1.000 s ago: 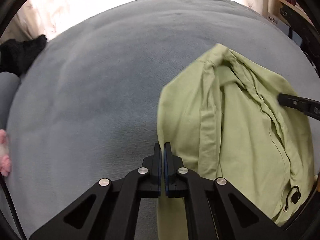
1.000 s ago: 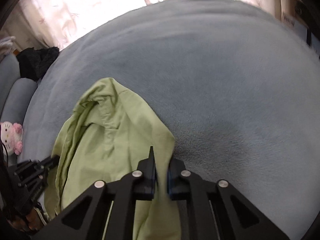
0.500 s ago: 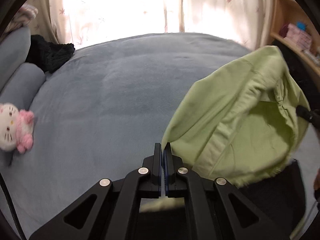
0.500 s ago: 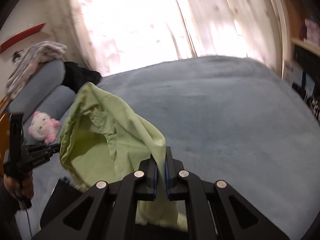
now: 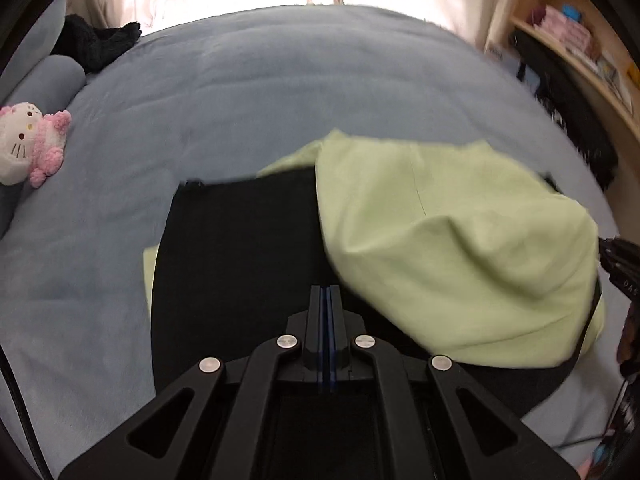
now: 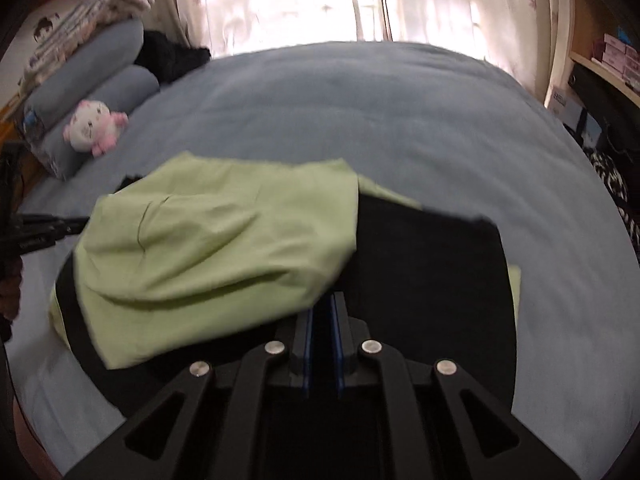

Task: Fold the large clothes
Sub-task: 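Grasp the green hood with both tools and lift it, then lay the green hood down over the black bundle with both tools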

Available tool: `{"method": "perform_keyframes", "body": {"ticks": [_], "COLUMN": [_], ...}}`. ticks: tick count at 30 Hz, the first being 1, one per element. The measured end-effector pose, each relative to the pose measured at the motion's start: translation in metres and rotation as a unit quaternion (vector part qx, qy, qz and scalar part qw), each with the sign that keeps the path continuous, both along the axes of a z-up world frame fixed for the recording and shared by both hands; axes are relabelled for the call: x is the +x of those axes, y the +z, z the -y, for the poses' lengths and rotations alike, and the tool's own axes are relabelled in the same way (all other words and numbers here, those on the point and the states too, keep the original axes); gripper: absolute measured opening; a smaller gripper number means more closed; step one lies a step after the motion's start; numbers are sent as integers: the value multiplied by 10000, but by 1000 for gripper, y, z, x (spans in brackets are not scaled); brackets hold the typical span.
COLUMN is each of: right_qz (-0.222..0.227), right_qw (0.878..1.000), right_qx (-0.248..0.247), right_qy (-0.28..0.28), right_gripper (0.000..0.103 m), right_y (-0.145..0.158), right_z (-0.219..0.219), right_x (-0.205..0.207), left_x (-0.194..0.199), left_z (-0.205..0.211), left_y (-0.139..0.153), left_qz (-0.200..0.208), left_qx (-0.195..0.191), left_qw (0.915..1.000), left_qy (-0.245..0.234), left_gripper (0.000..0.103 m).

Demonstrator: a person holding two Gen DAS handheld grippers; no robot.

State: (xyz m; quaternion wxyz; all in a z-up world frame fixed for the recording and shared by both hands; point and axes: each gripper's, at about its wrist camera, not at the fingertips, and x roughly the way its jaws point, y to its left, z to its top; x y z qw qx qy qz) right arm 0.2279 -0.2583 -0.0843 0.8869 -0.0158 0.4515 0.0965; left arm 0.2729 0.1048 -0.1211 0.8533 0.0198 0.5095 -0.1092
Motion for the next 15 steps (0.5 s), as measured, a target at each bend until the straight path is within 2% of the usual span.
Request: {"method": "perform_keyframes", "body": {"ticks": [5, 8, 13, 15], "right_qz": [13, 59, -125, -161], "right_qw": [9996, 9991, 9967, 9958], "right_qx": [244, 392, 794, 881], "right_qy": [-131, -155, 83, 199], "right_gripper": [8, 8, 8, 15], "right_y": [20, 41, 70, 77], "right_z": [13, 13, 2, -4], "right_x": [-37, -56, -89, -103], "left_x": [-28, -43, -76, -91], "left_z": [-8, -6, -1, 3], "left_y": [18, 36, 64, 70], "left_qz": [-46, 8, -41, -86], "left_qx": [84, -8, -191, -275], "left_qw": [10000, 10000, 9996, 9992], "left_qy": [24, -35, -186, -292], "left_gripper": [0, 0, 0, 0]}}
